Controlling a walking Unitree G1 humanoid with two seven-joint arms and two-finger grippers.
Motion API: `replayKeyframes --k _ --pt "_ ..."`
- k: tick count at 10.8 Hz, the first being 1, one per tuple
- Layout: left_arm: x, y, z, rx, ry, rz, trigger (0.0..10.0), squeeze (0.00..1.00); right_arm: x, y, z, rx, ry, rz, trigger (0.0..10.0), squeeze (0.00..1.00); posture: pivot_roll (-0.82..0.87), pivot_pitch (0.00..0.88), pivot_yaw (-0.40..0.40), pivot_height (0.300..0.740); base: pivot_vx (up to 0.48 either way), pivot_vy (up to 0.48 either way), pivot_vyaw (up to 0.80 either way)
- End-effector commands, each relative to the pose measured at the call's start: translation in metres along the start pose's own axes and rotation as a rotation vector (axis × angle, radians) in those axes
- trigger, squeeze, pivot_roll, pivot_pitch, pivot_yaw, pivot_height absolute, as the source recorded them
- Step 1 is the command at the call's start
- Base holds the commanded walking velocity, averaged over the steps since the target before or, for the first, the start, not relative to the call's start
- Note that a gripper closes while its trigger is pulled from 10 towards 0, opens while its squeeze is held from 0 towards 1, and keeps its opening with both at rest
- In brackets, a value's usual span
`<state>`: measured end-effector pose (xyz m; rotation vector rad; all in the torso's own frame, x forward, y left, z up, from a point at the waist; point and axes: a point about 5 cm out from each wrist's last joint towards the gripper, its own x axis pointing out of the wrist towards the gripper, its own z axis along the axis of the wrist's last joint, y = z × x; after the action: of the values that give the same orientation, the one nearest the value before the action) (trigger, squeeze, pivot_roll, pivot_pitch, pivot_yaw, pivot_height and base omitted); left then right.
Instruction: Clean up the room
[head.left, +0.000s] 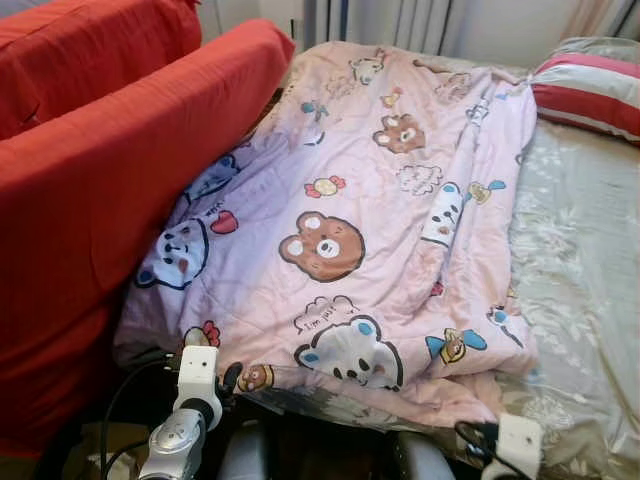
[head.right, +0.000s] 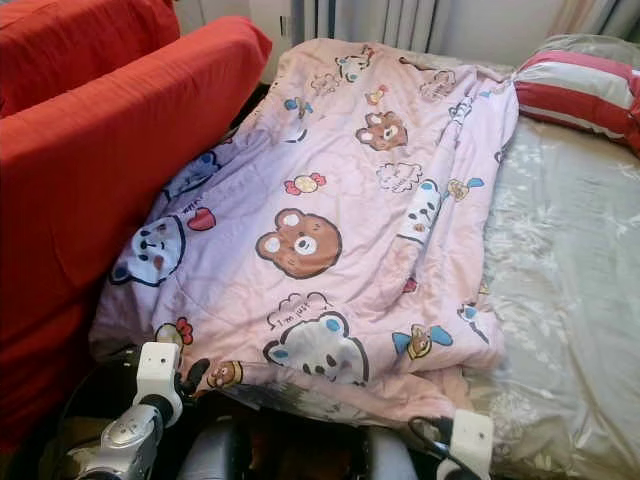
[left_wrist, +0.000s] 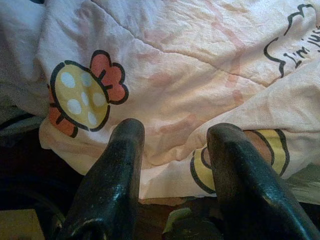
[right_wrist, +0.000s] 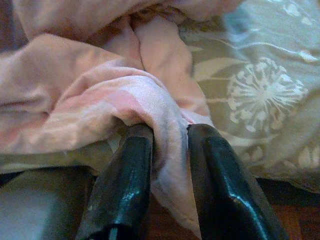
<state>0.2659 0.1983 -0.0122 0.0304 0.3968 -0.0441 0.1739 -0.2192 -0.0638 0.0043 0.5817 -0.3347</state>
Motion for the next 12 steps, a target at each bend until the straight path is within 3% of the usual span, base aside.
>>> replayKeyframes --k 1,3,7,8,9,10,11,12 --pt "-0.004 0.0 -0.01 -0.005 0.046 0.002 10.0 0.0 -0.003 -0.005 -0.004 0.019 -0.003 -0.03 10.0 1.0 0.1 0.139 0.004 0.635 0.0 0.0 0.0" --pt "-0.005 0.0 -0.013 -0.004 0.056 0.0 10.0 0.0 -0.005 -0.005 -0.002 0.046 -0.037 -0.034 10.0 1.0 0.1 0.139 0.005 0.635 0.0 0.0 0.0" --pt "-0.007 0.004 -0.017 -0.005 0.074 0.011 10.0 0.0 -0.007 0.005 0.023 0.076 -0.246 0.013 10.0 1.0 0.1 0.138 0.01 0.635 0.0 0.0 0.0" --pt "-0.007 0.005 -0.017 -0.007 0.076 0.01 10.0 0.0 -0.008 0.008 0.025 0.088 -0.265 0.024 10.0 0.26 0.1 0.138 0.011 0.635 0.0 0.0 0.0" --pt "-0.007 0.005 -0.017 -0.007 0.076 0.01 10.0 0.0 -0.009 0.008 0.024 0.085 -0.258 0.025 10.0 0.09 0.1 0.138 0.011 0.635 0.0 0.0 0.0" --pt "-0.008 0.005 -0.017 -0.009 0.076 0.01 10.0 0.0 -0.01 0.008 0.018 0.079 -0.225 0.024 10.0 0.69 0.1 0.138 0.011 0.635 0.0 0.0 0.0" --pt "-0.008 0.004 -0.018 -0.007 0.079 0.008 10.0 0.0 -0.011 0.003 0.003 0.052 -0.123 -0.005 10.0 1.0 0.1 0.138 0.01 0.635 0.0 0.0 0.0" --pt "-0.008 0.004 -0.019 -0.007 0.082 0.009 10.0 0.0 -0.012 -0.003 -0.009 0.01 -0.036 -0.04 10.0 1.0 0.1 0.14 0.008 0.635 0.0 0.0 0.0"
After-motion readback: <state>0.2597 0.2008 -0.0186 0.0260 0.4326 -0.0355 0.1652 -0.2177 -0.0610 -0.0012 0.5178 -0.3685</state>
